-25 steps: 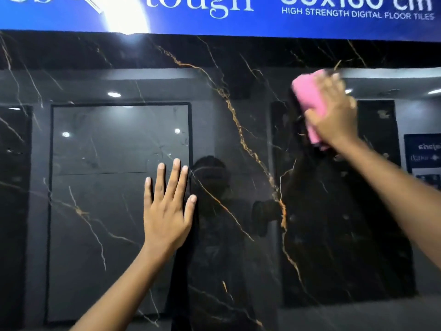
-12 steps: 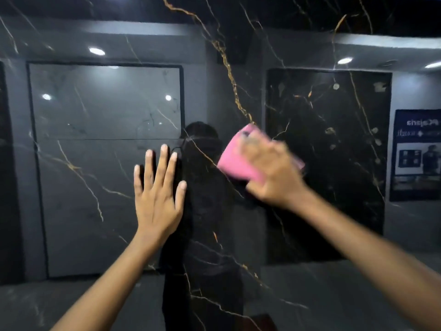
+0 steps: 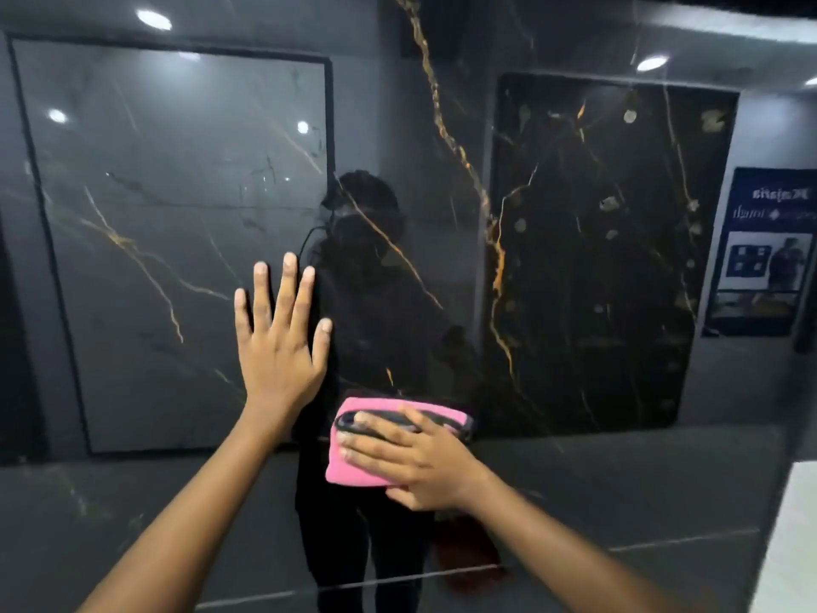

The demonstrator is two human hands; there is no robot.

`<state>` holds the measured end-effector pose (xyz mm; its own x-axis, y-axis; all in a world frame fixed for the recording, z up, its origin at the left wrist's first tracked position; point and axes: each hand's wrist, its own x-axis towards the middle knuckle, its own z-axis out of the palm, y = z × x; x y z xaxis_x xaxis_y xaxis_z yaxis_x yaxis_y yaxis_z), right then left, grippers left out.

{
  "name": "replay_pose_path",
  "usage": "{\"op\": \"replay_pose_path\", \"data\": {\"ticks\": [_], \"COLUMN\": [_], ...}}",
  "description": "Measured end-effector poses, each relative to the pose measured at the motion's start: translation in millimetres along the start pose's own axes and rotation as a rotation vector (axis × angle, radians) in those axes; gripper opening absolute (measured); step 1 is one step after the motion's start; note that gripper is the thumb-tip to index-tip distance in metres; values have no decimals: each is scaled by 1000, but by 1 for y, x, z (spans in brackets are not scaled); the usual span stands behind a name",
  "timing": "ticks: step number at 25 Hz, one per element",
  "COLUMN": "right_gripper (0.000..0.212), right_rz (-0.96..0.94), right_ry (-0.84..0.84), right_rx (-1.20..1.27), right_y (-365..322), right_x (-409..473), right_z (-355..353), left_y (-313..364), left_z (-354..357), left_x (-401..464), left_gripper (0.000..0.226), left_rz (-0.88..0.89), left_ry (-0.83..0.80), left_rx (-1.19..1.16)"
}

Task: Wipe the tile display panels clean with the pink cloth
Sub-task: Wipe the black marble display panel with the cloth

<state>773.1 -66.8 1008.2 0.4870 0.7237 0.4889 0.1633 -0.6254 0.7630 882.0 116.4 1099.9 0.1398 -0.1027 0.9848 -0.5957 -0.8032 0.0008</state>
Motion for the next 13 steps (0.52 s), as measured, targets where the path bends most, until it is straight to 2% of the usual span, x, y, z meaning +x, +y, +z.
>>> {"op": "replay_pose_path", "data": {"ticks": [1,2,3,4,7,9,11,13], "right_gripper": [85,87,90,91,80,75,81,85], "right_rz": [-50,-2,143,366,1036,1231,1127,713], "right_ry": [-15,31,106,188,409,548,553,338], "right_rx": [24,33,4,-28,-2,56,8,-17], "right_y": [2,26,60,101,226,236,178,68], "right_x": [-4,-4,-4,-7,-37,-37,-27,-24], "right_z": [1,-7,-19,-34,-82,-81,-50,-7], "left_y": [2,6,11,15,13,7,8,10], "left_z": [-2,-3,-2,1,16,25,25,24], "left_x": [-3,-12,-26,-44,-93,-97,-100,-102], "left_gripper": [59,60,60,61,57,56,56,56], "left_rz": [-53,-119,-164,-168,-8,27,11,23], "left_ry": [-11,-15,-21,-32,-55,-49,-30,-19], "left_rx": [-33,-73,-102,-118,-54,-21,-23,-19]}}
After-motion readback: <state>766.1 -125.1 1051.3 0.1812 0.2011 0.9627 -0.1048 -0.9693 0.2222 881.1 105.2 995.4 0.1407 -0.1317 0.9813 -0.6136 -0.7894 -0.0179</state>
